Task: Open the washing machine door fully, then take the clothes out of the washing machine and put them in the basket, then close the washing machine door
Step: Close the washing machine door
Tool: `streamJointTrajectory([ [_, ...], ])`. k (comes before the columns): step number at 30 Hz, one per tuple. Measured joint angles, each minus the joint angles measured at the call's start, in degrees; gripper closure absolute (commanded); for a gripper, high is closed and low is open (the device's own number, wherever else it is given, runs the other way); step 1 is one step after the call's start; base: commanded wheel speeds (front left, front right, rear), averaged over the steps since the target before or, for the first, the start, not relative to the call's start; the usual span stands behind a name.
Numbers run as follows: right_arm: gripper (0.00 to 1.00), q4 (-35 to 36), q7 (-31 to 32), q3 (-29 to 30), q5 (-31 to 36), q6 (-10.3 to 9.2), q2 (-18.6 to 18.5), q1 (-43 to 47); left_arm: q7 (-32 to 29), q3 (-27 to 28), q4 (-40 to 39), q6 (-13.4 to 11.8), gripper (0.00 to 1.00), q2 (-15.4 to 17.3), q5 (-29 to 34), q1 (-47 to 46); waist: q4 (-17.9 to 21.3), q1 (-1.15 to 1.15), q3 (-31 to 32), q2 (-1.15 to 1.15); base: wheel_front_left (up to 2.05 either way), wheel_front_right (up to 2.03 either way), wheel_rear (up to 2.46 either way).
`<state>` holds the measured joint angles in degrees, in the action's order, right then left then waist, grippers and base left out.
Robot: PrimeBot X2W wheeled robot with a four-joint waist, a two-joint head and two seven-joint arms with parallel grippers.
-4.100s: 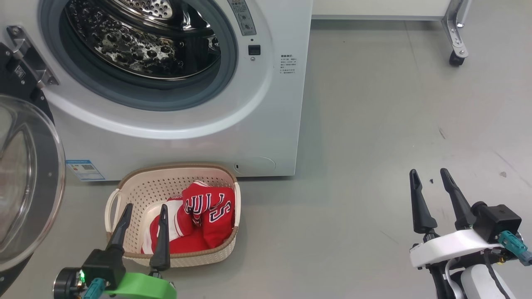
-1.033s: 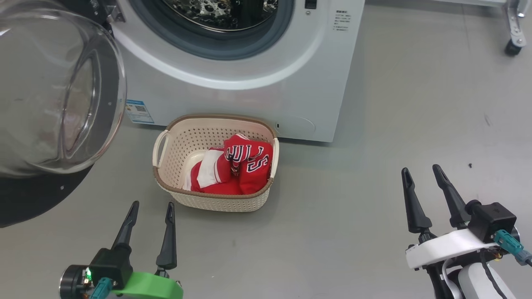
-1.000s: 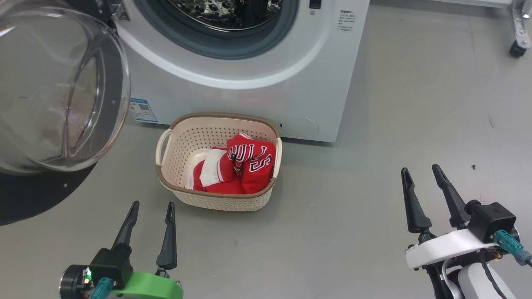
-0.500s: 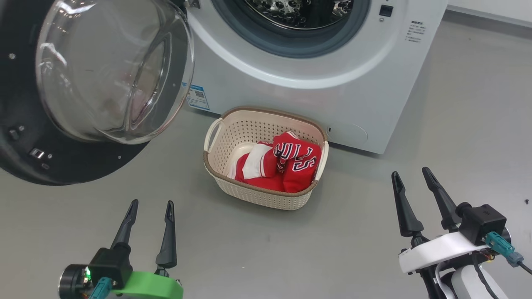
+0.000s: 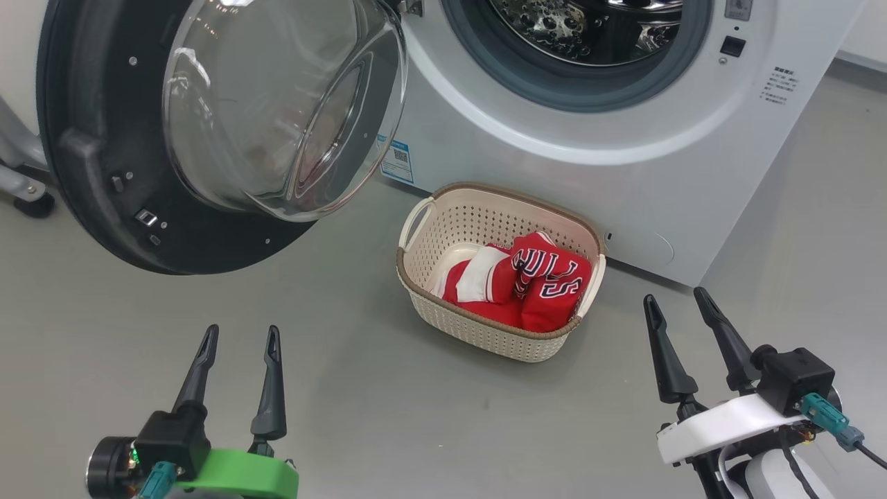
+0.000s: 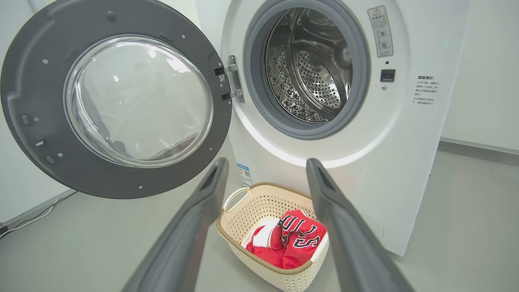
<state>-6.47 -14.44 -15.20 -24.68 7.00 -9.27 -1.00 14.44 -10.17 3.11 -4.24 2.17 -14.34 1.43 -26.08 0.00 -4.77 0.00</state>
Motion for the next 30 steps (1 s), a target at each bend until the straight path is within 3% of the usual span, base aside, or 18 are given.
streamJointTrajectory([
  [30, 0.00, -0.3, 0.0, -1.6, -0.4, 0.00, 0.0, 0.0, 0.0, 0.9, -2.2, -0.1, 0.00, 0.0, 0.0, 1.9, -4.1, 0.00, 0.3, 0.00, 0.00, 0.00, 0.00],
])
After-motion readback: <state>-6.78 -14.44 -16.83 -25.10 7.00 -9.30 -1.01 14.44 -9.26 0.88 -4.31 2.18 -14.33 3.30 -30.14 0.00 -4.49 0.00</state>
